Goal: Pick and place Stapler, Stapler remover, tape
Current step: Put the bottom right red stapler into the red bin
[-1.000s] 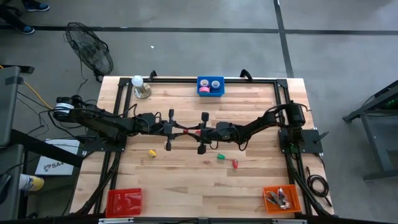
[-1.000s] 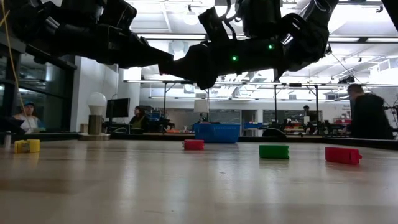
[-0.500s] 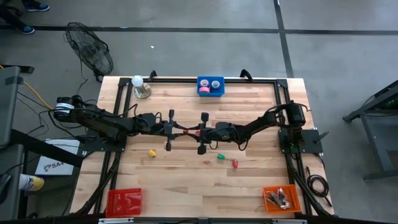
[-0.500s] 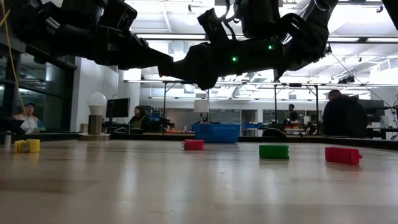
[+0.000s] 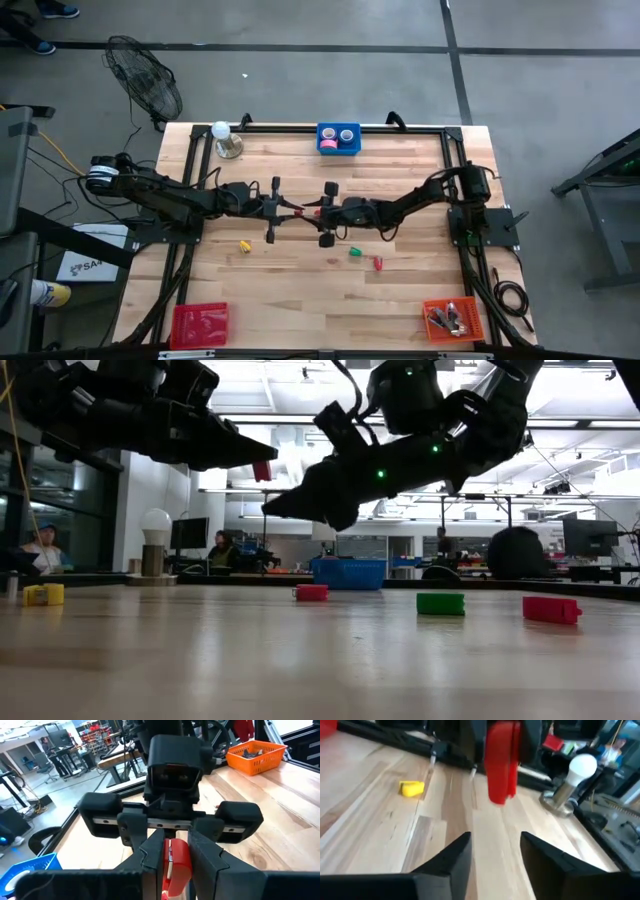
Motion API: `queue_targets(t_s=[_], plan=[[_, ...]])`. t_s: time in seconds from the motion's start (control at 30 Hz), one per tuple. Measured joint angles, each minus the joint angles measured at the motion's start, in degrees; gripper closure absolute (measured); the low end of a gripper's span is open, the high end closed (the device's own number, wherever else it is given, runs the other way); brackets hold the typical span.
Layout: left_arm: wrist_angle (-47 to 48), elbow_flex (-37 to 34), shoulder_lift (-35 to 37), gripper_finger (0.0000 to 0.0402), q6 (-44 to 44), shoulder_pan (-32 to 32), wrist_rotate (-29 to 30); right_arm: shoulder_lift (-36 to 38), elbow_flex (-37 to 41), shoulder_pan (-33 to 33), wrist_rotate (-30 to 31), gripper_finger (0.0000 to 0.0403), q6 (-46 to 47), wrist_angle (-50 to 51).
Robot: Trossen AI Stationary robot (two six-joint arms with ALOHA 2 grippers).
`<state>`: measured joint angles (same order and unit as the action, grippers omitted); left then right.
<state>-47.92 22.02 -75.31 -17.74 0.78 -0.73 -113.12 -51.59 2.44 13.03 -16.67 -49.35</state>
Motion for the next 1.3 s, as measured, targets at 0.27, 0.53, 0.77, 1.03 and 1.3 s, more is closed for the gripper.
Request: queue_targets(t_s=[0.27,0.53,0.77,1.03,1.3], plan=[[1.72,0.04,0.02,0.0341,-0.04,0.0,1.53,0.0,0.0,0.03,6.51,0.0212,2.89,4.49],[5.71,0.07,1.47,0.0341,0.57,0.0,4.76,1.51,-0.05,0.07,7.63,0.0213,4.7,10.37],[15.98,0.11,7.92,0.0341,6.62,0.0,4.76,5.66,-0.11,0.19,9.09,0.0214,5.73,18.44],[31.47,0.13,15.31,0.0341,19.66,0.14,4.14,7.9,-0.11,0.21,8.96,0.0215,5.77,21.13],[49.29,4.53,18.51,0.0341,30.02,6.5,7.96,7.91,-0.11,0.21,7.86,0.0215,5.75,21.3]])
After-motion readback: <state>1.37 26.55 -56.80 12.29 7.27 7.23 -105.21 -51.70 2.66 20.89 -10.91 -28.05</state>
